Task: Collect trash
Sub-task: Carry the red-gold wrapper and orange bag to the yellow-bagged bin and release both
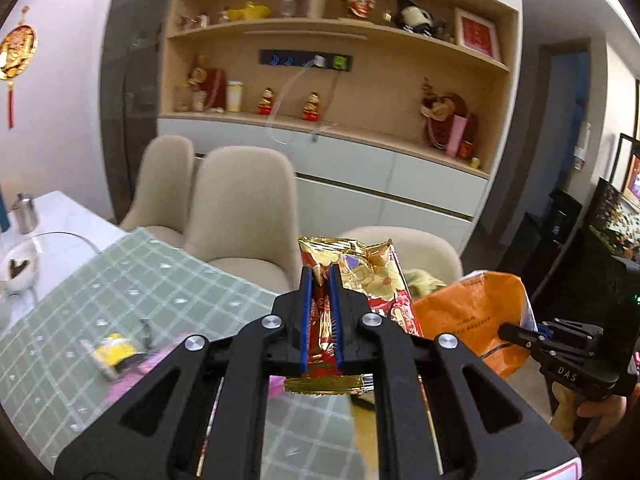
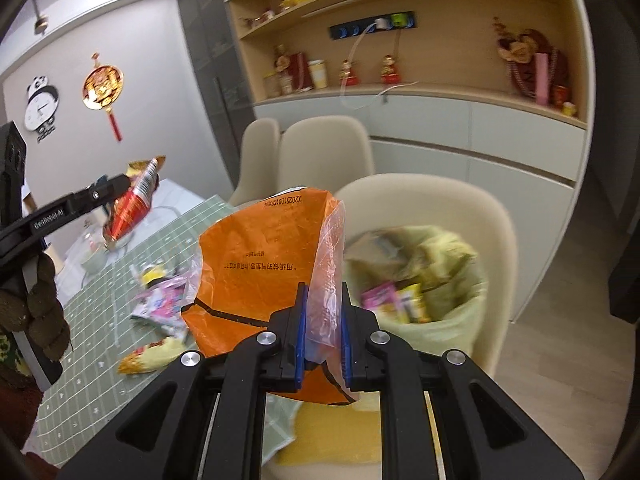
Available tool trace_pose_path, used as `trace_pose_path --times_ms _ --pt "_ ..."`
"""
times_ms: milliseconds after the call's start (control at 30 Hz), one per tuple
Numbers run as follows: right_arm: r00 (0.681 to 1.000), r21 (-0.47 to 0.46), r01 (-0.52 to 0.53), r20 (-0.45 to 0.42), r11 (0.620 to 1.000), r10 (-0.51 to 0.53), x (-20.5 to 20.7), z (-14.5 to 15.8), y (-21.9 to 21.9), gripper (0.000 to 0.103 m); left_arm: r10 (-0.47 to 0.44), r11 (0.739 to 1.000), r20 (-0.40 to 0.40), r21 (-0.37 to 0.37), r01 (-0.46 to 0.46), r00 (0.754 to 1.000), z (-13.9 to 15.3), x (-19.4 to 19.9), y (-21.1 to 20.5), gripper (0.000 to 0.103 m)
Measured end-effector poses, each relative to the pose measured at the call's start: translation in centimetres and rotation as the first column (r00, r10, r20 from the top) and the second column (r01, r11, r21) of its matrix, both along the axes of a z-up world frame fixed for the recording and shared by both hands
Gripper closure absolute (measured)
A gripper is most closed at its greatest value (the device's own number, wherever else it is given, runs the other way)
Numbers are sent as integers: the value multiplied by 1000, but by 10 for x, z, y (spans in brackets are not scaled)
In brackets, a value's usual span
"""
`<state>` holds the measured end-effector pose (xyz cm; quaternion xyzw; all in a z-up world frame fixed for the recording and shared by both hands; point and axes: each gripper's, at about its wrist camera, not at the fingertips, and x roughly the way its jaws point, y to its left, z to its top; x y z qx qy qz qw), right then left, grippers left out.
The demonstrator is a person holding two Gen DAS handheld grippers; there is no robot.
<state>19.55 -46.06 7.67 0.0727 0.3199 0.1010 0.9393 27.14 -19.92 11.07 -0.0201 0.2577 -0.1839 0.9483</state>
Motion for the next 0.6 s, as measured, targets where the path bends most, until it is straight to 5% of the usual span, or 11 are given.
trace_pose_path --times_ms 200,600 --pt "998 -4 69 8 998 -69 10 -5 -60 89 -74 996 -78 -57 70 994 -21 33 -58 95" --pt "985 -25 165 43 986 -164 34 -16 -136 89 -103 986 -221 -155 69 970 -74 88 -110 95"
